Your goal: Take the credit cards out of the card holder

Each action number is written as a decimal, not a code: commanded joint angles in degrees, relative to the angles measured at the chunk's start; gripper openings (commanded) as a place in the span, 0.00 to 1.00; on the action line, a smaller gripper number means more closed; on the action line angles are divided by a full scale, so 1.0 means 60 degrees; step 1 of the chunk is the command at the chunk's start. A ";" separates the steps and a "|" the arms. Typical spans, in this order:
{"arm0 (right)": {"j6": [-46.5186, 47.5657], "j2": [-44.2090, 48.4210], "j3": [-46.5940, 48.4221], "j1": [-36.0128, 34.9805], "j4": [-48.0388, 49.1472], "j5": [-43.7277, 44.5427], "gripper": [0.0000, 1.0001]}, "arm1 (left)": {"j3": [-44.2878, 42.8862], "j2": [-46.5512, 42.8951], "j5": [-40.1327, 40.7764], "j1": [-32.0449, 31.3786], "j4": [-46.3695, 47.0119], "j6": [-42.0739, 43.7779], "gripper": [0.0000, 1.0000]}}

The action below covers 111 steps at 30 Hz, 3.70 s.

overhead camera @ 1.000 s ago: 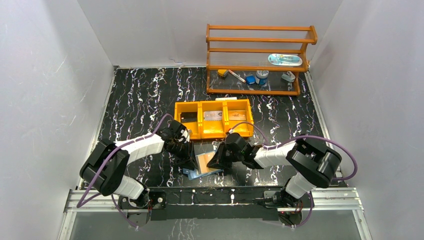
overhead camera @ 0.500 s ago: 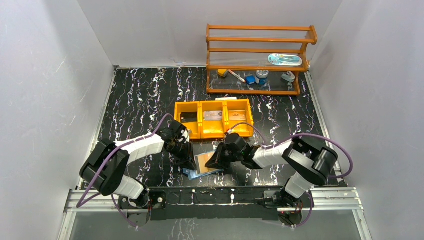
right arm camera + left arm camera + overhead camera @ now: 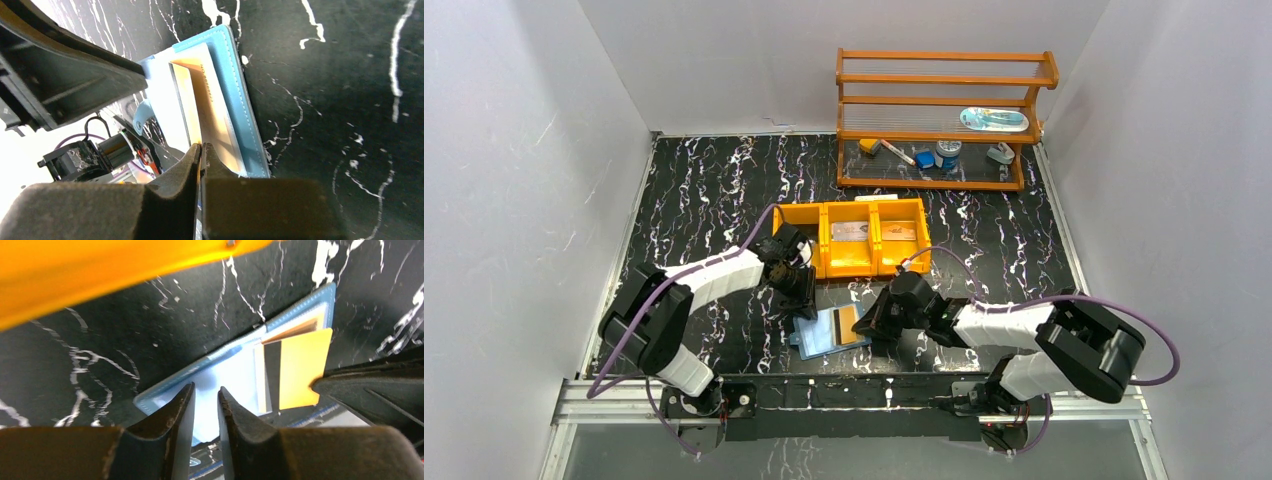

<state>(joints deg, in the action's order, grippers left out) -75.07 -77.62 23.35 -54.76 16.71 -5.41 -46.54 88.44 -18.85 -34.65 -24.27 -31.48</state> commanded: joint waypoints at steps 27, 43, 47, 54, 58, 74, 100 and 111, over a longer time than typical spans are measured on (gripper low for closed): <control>0.0081 -0.0163 -0.0054 0.0057 0.0767 -0.0082 0.18 | 0.1612 0.0608 0.1520 -0.0972 -0.0101 -0.0580 0.26; -0.0254 -0.1637 -0.0187 0.0186 0.3291 -0.0695 0.24 | 0.1458 0.0353 0.1399 -0.0977 -0.0202 -0.0593 0.23; -0.0268 -0.1302 -0.0328 0.0187 0.2867 -0.0388 0.15 | 0.1420 0.0208 0.1503 -0.0976 -0.0283 -0.0618 0.23; 0.0258 -0.0117 -0.0351 0.0179 0.1491 0.0243 0.00 | 0.1202 -0.0603 0.1781 -0.0977 -0.0521 -0.0747 0.23; 0.0339 0.0253 -0.0309 0.0186 0.1135 0.0408 0.00 | 0.0935 -0.0803 0.1824 -0.0977 -0.0653 -0.0677 0.24; 0.1662 0.1965 -0.0355 0.0182 0.0934 0.1209 0.00 | -0.0015 -0.2522 0.2728 -0.0958 -0.1309 -0.0316 0.48; 0.8783 0.2595 0.4031 0.1520 -0.5062 0.5093 0.00 | -0.1027 -0.4522 0.4324 0.1344 -0.2649 0.1006 0.98; 1.4013 0.0813 0.5614 0.2293 -0.5252 0.3277 0.00 | 0.0157 -0.5790 0.5420 0.1339 -0.1568 0.1455 0.98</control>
<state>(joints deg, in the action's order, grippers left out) -6.94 -69.91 52.01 -41.71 -13.82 19.09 -49.25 56.29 10.63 -26.85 -36.47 -24.75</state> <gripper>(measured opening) 0.020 0.982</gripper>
